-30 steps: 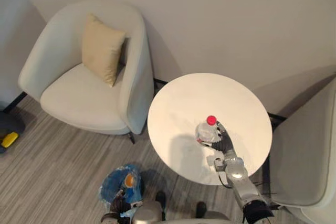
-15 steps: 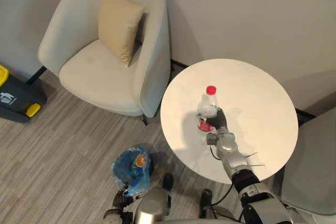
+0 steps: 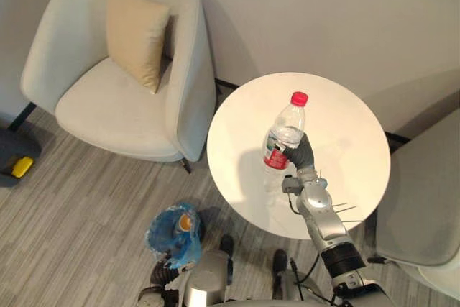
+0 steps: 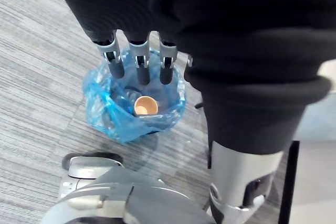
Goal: Gather rubbish on tea table into small bin, then transfer packed bag to large trash can.
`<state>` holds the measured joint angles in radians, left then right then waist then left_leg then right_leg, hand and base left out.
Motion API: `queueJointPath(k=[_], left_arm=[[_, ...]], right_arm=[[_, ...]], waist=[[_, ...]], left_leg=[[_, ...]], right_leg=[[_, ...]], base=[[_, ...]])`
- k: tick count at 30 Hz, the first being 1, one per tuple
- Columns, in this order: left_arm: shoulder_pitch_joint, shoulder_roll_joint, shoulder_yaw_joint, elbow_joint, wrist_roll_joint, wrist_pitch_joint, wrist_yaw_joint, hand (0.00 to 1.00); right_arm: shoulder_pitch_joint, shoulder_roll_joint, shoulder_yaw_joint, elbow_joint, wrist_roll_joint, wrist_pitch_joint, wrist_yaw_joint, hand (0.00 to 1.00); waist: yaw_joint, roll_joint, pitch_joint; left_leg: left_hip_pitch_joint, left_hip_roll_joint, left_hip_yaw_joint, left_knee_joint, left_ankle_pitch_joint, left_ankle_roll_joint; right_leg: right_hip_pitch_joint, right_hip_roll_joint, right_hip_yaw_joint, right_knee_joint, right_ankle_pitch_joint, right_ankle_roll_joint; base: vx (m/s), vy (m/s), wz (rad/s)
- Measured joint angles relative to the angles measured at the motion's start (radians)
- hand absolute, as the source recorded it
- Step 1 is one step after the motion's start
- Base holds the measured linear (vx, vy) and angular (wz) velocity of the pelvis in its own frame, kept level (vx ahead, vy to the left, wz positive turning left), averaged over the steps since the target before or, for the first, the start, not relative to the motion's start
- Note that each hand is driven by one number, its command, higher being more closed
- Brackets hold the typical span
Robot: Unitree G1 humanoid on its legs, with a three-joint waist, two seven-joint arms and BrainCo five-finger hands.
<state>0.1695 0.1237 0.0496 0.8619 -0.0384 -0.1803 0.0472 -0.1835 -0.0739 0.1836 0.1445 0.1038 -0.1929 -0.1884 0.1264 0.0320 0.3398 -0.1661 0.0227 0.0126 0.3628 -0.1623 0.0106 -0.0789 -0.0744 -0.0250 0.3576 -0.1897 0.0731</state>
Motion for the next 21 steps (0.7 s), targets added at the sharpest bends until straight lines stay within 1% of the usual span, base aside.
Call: queueJointPath(k=[1, 2, 3, 4, 5, 6, 7, 8, 9, 10, 11, 12, 13, 14, 15, 16, 17, 18, 19, 20, 21], left_arm=[[-0.002, 0.004, -0.002, -0.009, 0.000, 0.001, 0.000, 0.00], [-0.003, 0.005, -0.003, -0.010, 0.000, 0.001, 0.000, 0.00], [-0.003, 0.002, -0.010, -0.011, 0.000, 0.001, 0.000, 0.00], [-0.002, 0.001, -0.012, -0.012, -0.001, 0.001, 0.001, 0.00], [-0.002, 0.001, -0.017, -0.019, -0.001, 0.001, 0.001, 0.00], [-0.002, 0.000, -0.020, -0.027, -0.001, 0.002, 0.002, 0.00], [-0.002, -0.003, -0.033, -0.039, -0.007, 0.000, 0.003, 0.00], [-0.002, -0.004, -0.049, -0.042, -0.012, 0.001, 0.004, 0.00], [0.001, -0.003, -0.067, -0.059, -0.021, 0.001, 0.005, 0.00], [0.000, 0.001, -0.082, -0.073, -0.019, 0.001, 0.003, 0.00], [-0.004, 0.008, -0.083, -0.078, -0.017, 0.001, 0.002, 0.00], [-0.008, 0.009, -0.084, -0.075, -0.014, 0.005, 0.001, 0.00], [0.000, 0.013, -0.085, -0.072, -0.007, 0.009, 0.001, 0.00], [-0.001, 0.013, -0.086, -0.070, -0.006, 0.009, 0.001, 0.00], [0.000, 0.014, -0.090, -0.069, 0.003, 0.009, 0.001, 0.00], [-0.002, 0.012, -0.095, -0.067, 0.003, 0.009, 0.001, 0.00], [-0.009, 0.000, -0.104, -0.062, 0.012, 0.009, 0.001, 0.00], [-0.032, -0.020, -0.121, -0.037, 0.012, 0.008, 0.001, 0.00], [-0.047, -0.022, -0.129, -0.026, 0.011, 0.008, 0.001, 0.00], [-0.065, -0.020, -0.136, -0.010, 0.012, 0.007, -0.001, 0.00], [-0.065, -0.015, -0.136, -0.005, 0.013, 0.007, 0.000, 0.00]], right_arm=[[0.028, -0.002, 0.021, -0.038, -0.003, -0.013, 0.004, 1.00], [0.039, -0.003, 0.028, -0.048, -0.009, -0.021, 0.011, 1.00], [0.046, -0.008, 0.035, -0.054, -0.027, -0.030, 0.018, 1.00], [0.051, -0.013, 0.054, -0.054, -0.044, -0.032, 0.018, 1.00], [0.058, -0.013, 0.063, -0.056, -0.060, -0.038, 0.017, 1.00], [0.063, -0.013, 0.063, -0.057, -0.071, -0.040, 0.018, 1.00], [0.069, -0.015, 0.061, -0.055, -0.078, -0.039, 0.015, 1.00], [0.068, -0.021, 0.054, -0.054, -0.080, -0.037, 0.013, 1.00], [0.069, -0.020, 0.037, -0.052, -0.081, -0.035, 0.010, 1.00], [0.069, -0.023, 0.011, -0.052, -0.089, -0.032, -0.001, 1.00], [0.066, -0.022, 0.000, -0.053, -0.096, -0.032, -0.007, 1.00], [0.058, -0.022, -0.031, -0.050, -0.107, -0.031, -0.013, 1.00], [0.062, -0.023, -0.049, -0.049, -0.113, -0.031, -0.027, 1.00], [0.064, -0.025, -0.058, -0.047, -0.115, -0.030, -0.032, 1.00], [0.064, -0.033, -0.068, -0.044, -0.115, -0.024, -0.039, 1.00], [0.064, -0.040, -0.068, -0.044, -0.115, -0.022, -0.045, 1.00], [0.065, -0.054, -0.073, -0.044, -0.120, -0.020, -0.050, 1.00], [0.066, -0.050, -0.100, -0.041, -0.127, -0.014, -0.050, 1.00], [0.066, -0.040, -0.112, -0.033, -0.130, -0.014, -0.052, 1.00], [0.067, -0.021, -0.134, -0.003, -0.141, -0.012, -0.052, 1.00], [0.069, -0.003, -0.134, 0.017, -0.146, -0.002, -0.052, 1.00]], waist=[[-0.003, -0.011, -0.003], [-0.003, -0.015, -0.003], [-0.002, -0.014, -0.003], [0.001, -0.013, -0.006], [0.009, -0.011, -0.008], [0.014, -0.008, -0.008], [0.029, 0.000, -0.008], [0.027, 0.009, -0.008], [0.024, 0.011, -0.008], [0.019, 0.012, -0.013], [0.013, 0.014, -0.015], [0.006, 0.021, -0.016], [-0.011, 0.022, -0.020], [-0.019, 0.022, -0.024], [-0.038, 0.026, -0.039], [-0.045, 0.031, -0.048], [-0.061, 0.051, -0.066], [-0.057, 0.072, -0.079], [-0.058, 0.070, -0.082], [-0.052, 0.053, -0.088], [-0.051, 0.039, -0.095]], left_leg=[[-0.020, -0.027, -0.042, 0.018, -0.001, -0.001], [-0.026, -0.037, -0.061, 0.018, 0.002, -0.005], [-0.035, -0.045, -0.092, 0.010, 0.016, -0.016], [-0.039, -0.048, -0.130, -0.034, 0.052, -0.024], [-0.039, -0.047, -0.158, -0.075, 0.089, -0.037], [-0.040, -0.045, -0.176, -0.099, 0.112, -0.044], [-0.051, -0.041, -0.207, -0.146, 0.170, -0.062], [-0.074, -0.042, -0.204, -0.146, 0.210, -0.062], [-0.096, -0.046, -0.178, -0.147, 0.262, -0.057], [-0.088, -0.044, -0.136, -0.228, 0.345, -0.057], [-0.087, -0.037, -0.083, -0.232, 0.336, -0.041], [-0.101, -0.005, 0.057, -0.090, 0.219, 0.035], [-0.074, 0.026, 0.160, 0.001, 0.137, 0.038], [-0.048, 0.045, 0.202, 0.016, 0.111, 0.027], [0.003, 0.075, 0.264, 0.010, 0.084, 0.005], [0.034, 0.089, 0.279, -0.021, 0.078, -0.007], [0.099, 0.104, 0.285, -0.138, 0.088, -0.049], [0.150, 0.103, 0.263, -0.259, 0.098, -0.070], [0.160, 0.100, 0.259, -0.287, 0.100, -0.073], [0.163, 0.092, 0.247, -0.291, 0.108, -0.078], [0.166, 0.083, 0.238, -0.283, 0.108, -0.078]], right_leg=[[-0.017, -0.003, 0.029, 0.066, -0.050, 0.005], [-0.016, -0.002, 0.042, 0.074, -0.070, 0.006], [-0.016, 0.002, 0.037, 0.070, -0.076, -0.002], [-0.015, 0.006, 0.016, 0.043, -0.070, -0.011], [-0.015, 0.017, 0.010, 0.017, -0.057, -0.029], [-0.017, 0.026, 0.004, 0.004, -0.048, -0.039], [-0.029, 0.037, -0.034, -0.006, -0.030, -0.064], [-0.031, 0.043, -0.059, -0.011, -0.022, -0.075], [-0.030, 0.044, -0.070, -0.020, -0.011, -0.090], [-0.020, 0.023, -0.109, -0.065, 0.025, -0.114], [-0.008, 0.018, -0.134, -0.094, 0.035, -0.116], [-0.003, 0.005, -0.180, -0.110, 0.040, -0.123], [0.007, -0.016, -0.225, -0.113, 0.044, -0.123], [0.010, -0.026, -0.243, -0.114, 0.047, -0.122], [0.010, -0.040, -0.276, -0.122, 0.054, -0.114], [0.011, -0.042, -0.294, -0.130, 0.058, -0.107], [0.011, -0.038, -0.326, -0.143, 0.069, -0.091], [0.012, -0.029, -0.354, -0.156, 0.083, -0.082], [0.015, -0.030, -0.365, -0.159, 0.089, -0.076], [0.030, -0.036, -0.371, -0.175, 0.112, -0.071], [0.047, -0.041, -0.370, -0.189, 0.118, -0.063]], base=[[-0.10, -0.062, 0.85], [-0.04, -0.078, 0.96], [-0.05, -0.139, 0.88], [-0.05, -0.156, 0.94], [-0.04, -0.167, 0.82], [0.01, -0.184, 0.89], [0.01, -0.187, 0.97], [-0.03, -0.192, 1.19], [-0.10, -0.119, 1.29], [-0.11, -0.067, 1.20], [-0.15, -0.056, 1.16], [-0.16, -0.057, 1.13], [-0.15, -0.082, 1.09], [-0.12, -0.048, 1.13], [-0.08, -0.003, 0.84], [-0.10, 0.043, 1.06], [-0.08, 0.110, 0.89], [-0.09, 0.187, 0.83], [-0.07, 0.187, 0.55], [-0.07, 0.173, 0.38], [-0.07, 0.133, 0.27]])
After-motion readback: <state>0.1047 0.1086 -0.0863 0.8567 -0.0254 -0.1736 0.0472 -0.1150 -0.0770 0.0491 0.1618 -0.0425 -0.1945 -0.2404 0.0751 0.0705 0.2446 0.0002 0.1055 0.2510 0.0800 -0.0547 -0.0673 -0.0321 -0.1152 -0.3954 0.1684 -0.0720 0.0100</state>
